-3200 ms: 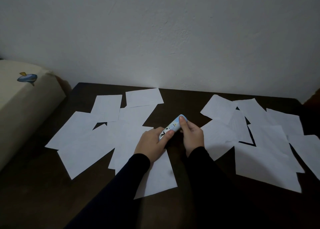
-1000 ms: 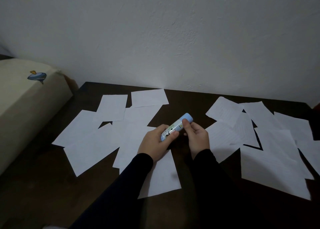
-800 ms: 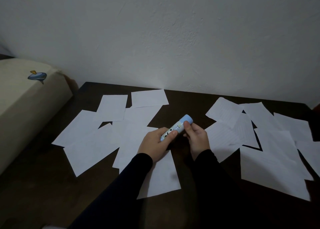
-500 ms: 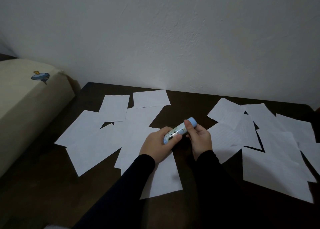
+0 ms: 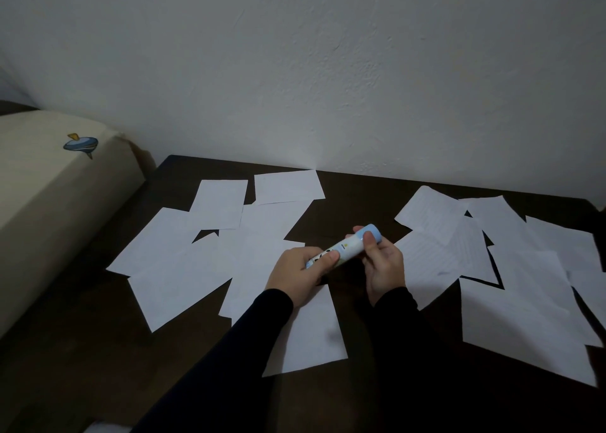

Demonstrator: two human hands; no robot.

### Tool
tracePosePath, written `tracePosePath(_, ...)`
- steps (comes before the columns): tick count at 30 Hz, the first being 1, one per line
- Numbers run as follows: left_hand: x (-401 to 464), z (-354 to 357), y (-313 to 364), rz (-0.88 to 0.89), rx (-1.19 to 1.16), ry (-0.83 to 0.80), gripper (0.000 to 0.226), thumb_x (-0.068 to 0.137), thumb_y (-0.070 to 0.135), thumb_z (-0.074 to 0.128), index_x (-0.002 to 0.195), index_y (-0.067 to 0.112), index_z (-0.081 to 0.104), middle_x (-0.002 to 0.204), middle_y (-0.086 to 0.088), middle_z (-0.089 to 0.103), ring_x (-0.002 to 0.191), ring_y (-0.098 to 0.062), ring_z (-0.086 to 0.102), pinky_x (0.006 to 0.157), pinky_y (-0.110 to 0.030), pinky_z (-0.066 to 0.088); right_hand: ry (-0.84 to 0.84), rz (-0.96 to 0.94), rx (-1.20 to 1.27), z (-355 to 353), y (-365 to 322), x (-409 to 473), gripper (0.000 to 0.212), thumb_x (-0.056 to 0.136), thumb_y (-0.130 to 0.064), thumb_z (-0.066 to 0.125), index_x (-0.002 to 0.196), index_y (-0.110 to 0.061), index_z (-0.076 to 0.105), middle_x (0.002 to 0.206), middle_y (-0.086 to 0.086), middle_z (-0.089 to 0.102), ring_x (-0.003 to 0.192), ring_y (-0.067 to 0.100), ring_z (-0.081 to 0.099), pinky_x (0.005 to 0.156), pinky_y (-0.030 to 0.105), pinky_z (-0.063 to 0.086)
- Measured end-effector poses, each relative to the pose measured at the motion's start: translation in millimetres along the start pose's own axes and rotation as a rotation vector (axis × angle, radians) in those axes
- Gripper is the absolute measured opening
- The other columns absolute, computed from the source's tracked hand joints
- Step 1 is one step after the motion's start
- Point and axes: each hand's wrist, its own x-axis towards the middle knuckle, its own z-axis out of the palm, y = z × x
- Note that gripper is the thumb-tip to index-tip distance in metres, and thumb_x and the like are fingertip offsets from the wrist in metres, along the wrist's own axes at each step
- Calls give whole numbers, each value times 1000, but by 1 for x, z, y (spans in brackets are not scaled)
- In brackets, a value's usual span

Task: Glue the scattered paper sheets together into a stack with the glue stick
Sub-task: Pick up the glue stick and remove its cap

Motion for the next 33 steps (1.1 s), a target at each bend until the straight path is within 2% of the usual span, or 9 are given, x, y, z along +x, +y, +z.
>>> tracePosePath(3, -2, -3, 2, 18, -78, 43, 38, 87, 50, 60, 64, 20, 64, 63, -1, 56, 68, -20, 59, 60, -32, 57, 136, -47, -39, 4, 4, 3, 19, 91, -35, 55, 102, -24, 66, 100, -4, 68, 98, 14, 63, 80, 28, 52)
tracePosePath(6, -2, -4, 5, 53, -125, 117, 35, 95, 29, 57, 61, 24, 55, 55, 10, 45, 56, -9, 47, 49, -12, 37, 275, -99, -298, 9, 10, 7, 28, 90, -32, 63, 117, -27, 61, 107, -11, 61, 92, 3, 57, 85, 22, 48)
tracePosePath(11, 1, -3, 2, 37, -218, 168, 28, 96, 37, 53, 89, 11, 62, 74, -4, 56, 68, -11, 51, 55, -16, 43, 251, -209, -721, 22, 16, 6, 45, 87, -25, 69, 129, -22, 54, 109, -8, 51, 101, 7, 51, 87, 25, 49)
tracePosePath(16, 2, -2, -1, 27, -346, 202, 18, 89, 36, 54, 81, 20, 56, 71, 2, 55, 69, -13, 49, 59, -21, 42, 174, -156, -1037, 32, 22, 9, 48, 88, -26, 67, 132, -21, 50, 125, -1, 56, 119, 14, 47, 100, 30, 43)
tracePosePath(19, 3, -1, -1, 9, -260, 225, 12, 97, 26, 51, 98, 17, 58, 86, -6, 59, 77, -15, 53, 64, -23, 46, 162, -143, -1085, 34, 21, 10, 55, 88, -29, 67, 138, -21, 45, 132, 1, 53, 123, 15, 45, 102, 30, 42)
tracePosePath(22, 3, 2, -2, 3, -104, 269, 21, 98, 31, 51, 116, 19, 51, 103, 1, 59, 87, -10, 57, 73, -18, 49, 172, -149, -1006, 34, 17, 7, 65, 87, -32, 68, 144, -22, 38, 142, -1, 43, 131, 15, 39, 103, 30, 40)
tracePosePath(25, 0, 6, -2, 30, 30, 309, 37, 95, 39, 52, 128, 23, 45, 113, 12, 52, 97, -5, 55, 73, -9, 45, 148, -253, -872, 30, 11, -4, 50, 92, -29, 62, 139, -24, 45, 143, -3, 44, 129, 11, 42, 95, 20, 39)
tracePosePath(29, 1, 5, 4, 93, 86, 321, 38, 93, 34, 59, 125, 26, 43, 113, 15, 48, 103, -4, 51, 73, -6, 41, 67, -404, -860, 21, -7, -27, 38, 93, -30, 60, 130, -26, 54, 136, -7, 50, 123, 5, 45, 93, 17, 41)
tracePosePath(33, -5, 3, 6, 167, 249, 247, 33, 91, 38, 61, 119, 33, 44, 111, 13, 52, 98, -4, 53, 77, -10, 43, -10, -203, -758, 16, -32, -52, 44, 92, -34, 61, 134, -27, 50, 132, -9, 53, 116, 5, 49, 98, 31, 48)
